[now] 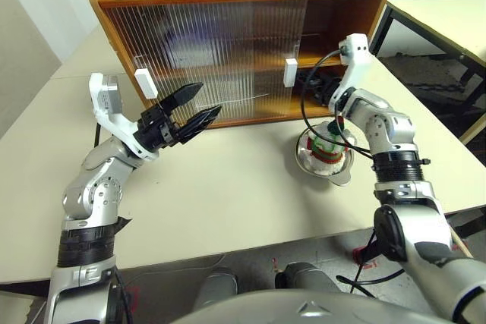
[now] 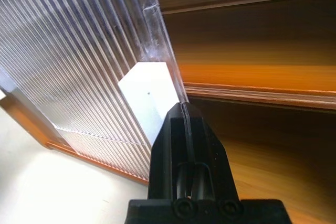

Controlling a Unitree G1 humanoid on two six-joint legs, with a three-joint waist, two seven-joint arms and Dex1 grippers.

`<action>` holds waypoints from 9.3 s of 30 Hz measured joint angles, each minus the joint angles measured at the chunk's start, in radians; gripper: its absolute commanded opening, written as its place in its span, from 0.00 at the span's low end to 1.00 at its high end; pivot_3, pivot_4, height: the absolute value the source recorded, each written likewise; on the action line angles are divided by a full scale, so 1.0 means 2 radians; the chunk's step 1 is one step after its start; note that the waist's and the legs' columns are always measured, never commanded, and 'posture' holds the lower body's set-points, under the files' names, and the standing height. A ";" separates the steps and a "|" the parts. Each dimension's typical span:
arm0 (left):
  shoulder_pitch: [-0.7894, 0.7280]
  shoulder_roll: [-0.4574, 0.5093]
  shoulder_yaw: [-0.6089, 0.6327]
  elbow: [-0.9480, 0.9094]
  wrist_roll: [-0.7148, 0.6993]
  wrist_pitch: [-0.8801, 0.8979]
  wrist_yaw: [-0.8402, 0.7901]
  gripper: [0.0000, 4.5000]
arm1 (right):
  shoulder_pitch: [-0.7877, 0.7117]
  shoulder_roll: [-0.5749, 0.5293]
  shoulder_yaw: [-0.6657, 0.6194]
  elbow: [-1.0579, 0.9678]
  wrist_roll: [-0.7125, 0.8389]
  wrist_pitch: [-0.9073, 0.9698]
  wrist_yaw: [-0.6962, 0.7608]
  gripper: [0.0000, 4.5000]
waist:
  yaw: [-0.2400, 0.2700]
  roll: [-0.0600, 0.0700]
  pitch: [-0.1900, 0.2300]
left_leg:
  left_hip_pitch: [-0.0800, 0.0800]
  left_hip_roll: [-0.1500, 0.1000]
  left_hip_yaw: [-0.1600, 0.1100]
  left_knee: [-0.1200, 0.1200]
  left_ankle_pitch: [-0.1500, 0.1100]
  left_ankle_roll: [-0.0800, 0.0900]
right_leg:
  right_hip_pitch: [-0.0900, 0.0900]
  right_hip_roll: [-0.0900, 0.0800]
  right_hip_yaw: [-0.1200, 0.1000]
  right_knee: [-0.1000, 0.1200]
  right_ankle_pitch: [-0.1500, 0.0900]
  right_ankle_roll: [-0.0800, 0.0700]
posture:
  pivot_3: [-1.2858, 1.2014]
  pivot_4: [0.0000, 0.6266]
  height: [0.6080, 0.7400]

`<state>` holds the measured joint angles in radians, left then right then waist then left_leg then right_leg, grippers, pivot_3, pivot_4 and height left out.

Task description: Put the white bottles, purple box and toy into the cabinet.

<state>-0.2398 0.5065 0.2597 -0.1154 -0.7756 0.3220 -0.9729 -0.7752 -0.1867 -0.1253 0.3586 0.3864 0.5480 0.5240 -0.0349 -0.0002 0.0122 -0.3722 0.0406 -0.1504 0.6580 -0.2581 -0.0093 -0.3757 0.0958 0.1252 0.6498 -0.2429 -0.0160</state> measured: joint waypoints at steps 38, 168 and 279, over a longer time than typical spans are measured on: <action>-0.018 -0.019 -0.022 0.018 0.004 -0.006 -0.011 1.00 | 0.086 -0.097 -0.042 -0.066 0.018 -0.079 0.046 0.22 | -0.001 0.000 0.000 | -0.002 0.000 0.006 0.002 0.000 0.000 | -0.001 0.000 0.000 0.001 0.002 0.002 | 0.48 0.00 1.00; 0.021 -0.027 -0.015 -0.016 0.014 -0.013 0.009 1.00 | -0.095 -0.183 -0.006 0.134 0.002 -0.128 0.220 0.01 | 0.010 -0.001 0.000 | 0.004 0.001 0.006 0.001 -0.001 -0.002 | 0.005 0.005 0.005 0.000 -0.002 0.001 | 0.52 0.00 1.00; 0.033 -0.023 -0.016 -0.021 0.006 -0.005 0.011 1.00 | 0.209 -0.171 -0.293 -0.078 0.318 0.485 -0.029 0.99 | 0.013 -0.002 0.001 | 0.004 -0.001 0.002 0.001 -0.004 -0.004 | 0.006 0.007 0.003 0.000 -0.007 0.001 | 0.51 0.04 1.00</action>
<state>-0.1732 0.4611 0.2275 -0.1584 -0.7636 0.3124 -0.9511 -0.3565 -0.5296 -0.7110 0.2016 1.0231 1.5187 0.4664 -0.0092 -0.0042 0.0137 -0.3647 0.0386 -0.1463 0.6598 -0.2653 -0.0174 -0.3643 0.1093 0.1322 0.6494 -0.2571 -0.0141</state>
